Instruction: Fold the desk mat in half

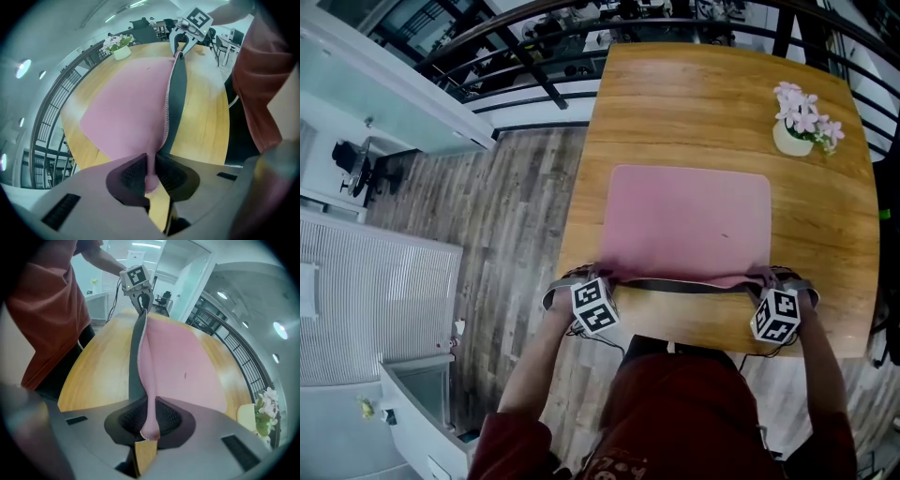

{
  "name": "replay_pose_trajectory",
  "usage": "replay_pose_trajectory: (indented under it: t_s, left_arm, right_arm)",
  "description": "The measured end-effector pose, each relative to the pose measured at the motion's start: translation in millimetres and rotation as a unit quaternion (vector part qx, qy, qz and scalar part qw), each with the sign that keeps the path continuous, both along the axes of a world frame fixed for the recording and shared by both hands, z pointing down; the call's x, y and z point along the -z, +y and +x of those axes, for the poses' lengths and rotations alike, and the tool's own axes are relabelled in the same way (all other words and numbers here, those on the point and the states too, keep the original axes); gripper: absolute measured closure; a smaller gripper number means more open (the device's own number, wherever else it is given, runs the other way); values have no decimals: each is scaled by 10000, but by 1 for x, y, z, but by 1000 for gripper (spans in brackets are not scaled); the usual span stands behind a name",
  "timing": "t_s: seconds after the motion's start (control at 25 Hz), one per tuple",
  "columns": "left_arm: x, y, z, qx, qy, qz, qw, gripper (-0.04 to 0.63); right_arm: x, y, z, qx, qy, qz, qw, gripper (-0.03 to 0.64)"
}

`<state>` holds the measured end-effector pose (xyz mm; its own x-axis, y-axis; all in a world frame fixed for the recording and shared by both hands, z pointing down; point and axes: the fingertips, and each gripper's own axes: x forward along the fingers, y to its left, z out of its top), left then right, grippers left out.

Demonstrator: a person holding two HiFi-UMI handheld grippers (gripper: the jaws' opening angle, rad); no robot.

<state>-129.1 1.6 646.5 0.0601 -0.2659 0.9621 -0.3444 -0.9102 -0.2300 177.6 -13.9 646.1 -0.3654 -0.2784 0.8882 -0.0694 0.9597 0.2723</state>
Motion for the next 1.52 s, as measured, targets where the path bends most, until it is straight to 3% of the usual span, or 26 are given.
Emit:
replay_pose_trajectory:
  t_s: [0.36, 0.72, 0.96, 1.52]
  left_arm:
    - [-3, -12, -2, 153, -95, 159, 9997, 524]
    - [-9, -15, -1, -441, -175, 73, 9988, 502]
    - [-9, -20, -4, -660, -38, -165, 9977, 468]
    - [-11, -22, -6, -613, 313, -362, 9970, 474]
  right_arm:
    - [-6, -18, -4, -115, 0, 280, 9995, 565]
    - [-11, -20, -10, -146, 43, -13, 9999, 557]
    - [-8, -26, -14, -153, 72, -47, 9998, 511]
    - [-6, -25, -17, -11, 50, -347, 9994, 503]
